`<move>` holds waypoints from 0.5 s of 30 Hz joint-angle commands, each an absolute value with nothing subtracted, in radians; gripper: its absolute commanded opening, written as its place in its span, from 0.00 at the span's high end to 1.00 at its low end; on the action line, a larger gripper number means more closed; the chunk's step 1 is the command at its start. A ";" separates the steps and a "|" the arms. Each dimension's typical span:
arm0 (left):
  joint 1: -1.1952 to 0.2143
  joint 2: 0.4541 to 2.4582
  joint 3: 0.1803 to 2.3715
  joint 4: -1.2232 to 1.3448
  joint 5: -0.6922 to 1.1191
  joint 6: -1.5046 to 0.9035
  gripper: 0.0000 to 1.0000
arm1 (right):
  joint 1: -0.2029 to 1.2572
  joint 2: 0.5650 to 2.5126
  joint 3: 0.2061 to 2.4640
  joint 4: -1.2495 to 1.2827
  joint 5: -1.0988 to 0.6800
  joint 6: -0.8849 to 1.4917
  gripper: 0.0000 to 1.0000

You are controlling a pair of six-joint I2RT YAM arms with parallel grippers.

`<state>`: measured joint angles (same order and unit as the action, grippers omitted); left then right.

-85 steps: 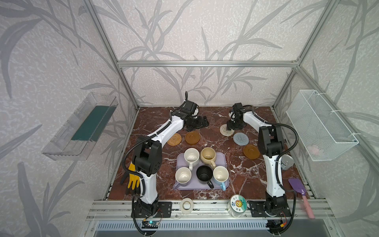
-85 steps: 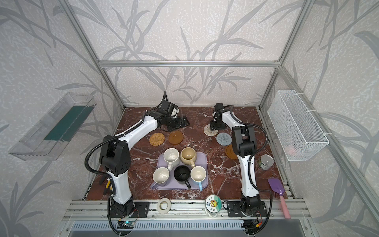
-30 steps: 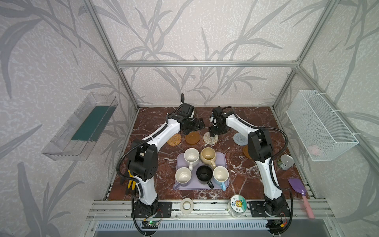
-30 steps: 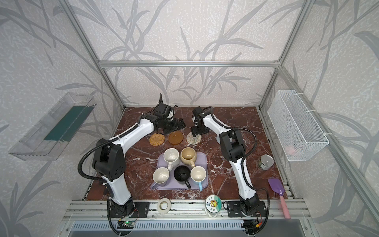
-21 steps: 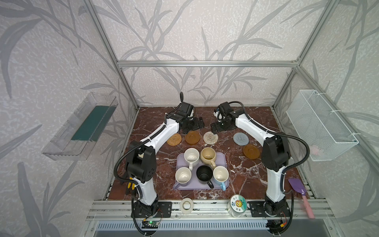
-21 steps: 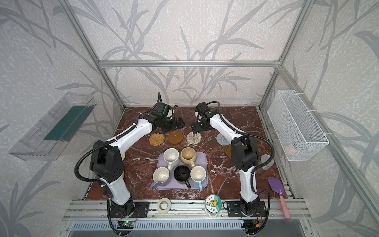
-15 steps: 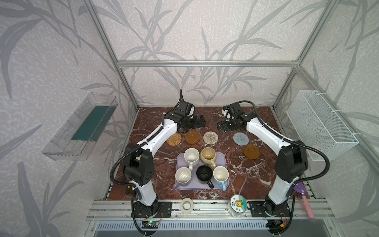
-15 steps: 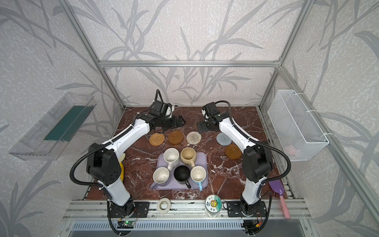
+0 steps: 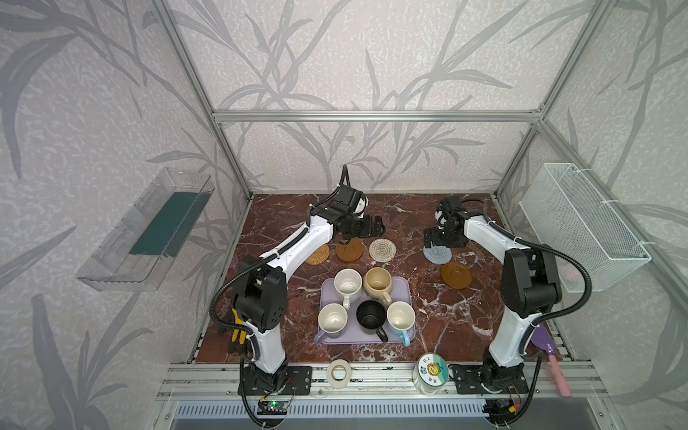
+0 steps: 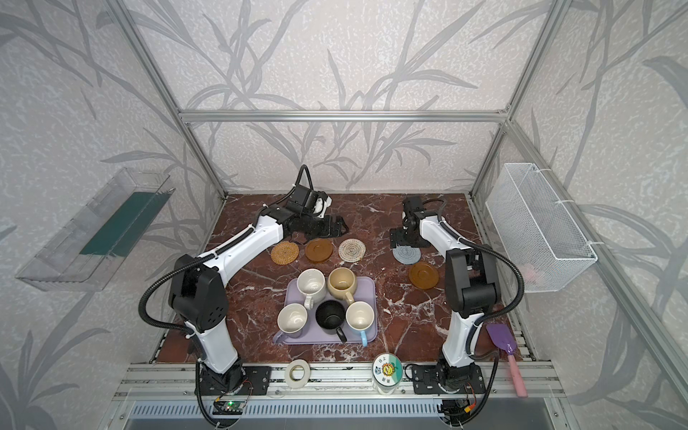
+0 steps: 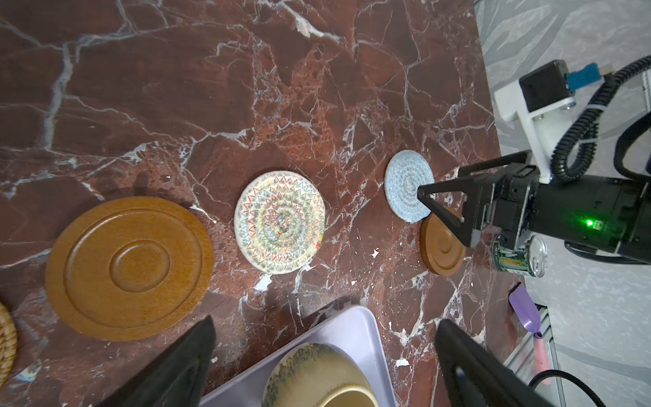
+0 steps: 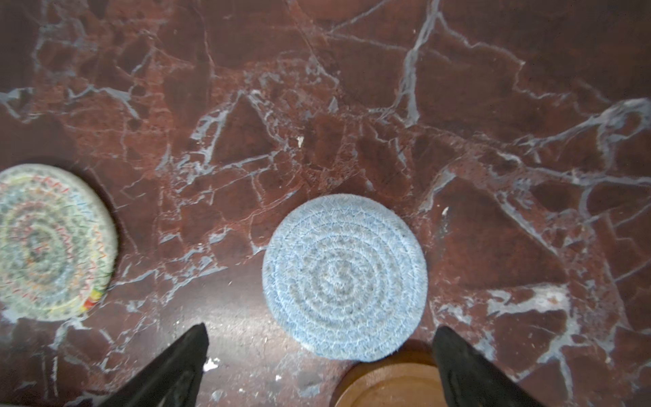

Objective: Place cups on coasters
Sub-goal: Move the coaster to the top-center of the table.

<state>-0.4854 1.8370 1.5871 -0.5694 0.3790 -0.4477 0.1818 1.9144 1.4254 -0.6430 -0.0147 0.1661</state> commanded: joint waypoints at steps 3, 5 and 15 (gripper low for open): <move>-0.492 1.861 1.614 -0.583 0.374 -0.461 0.01 | 0.152 1.997 1.475 -0.692 -0.011 0.158 0.02; -0.492 1.864 1.607 -0.576 0.377 -0.465 0.01 | 0.147 2.020 1.491 -0.701 -0.011 0.152 0.03; -0.495 1.886 1.602 -0.562 0.384 -0.478 0.01 | 0.130 2.126 1.578 -0.742 -0.015 0.134 0.10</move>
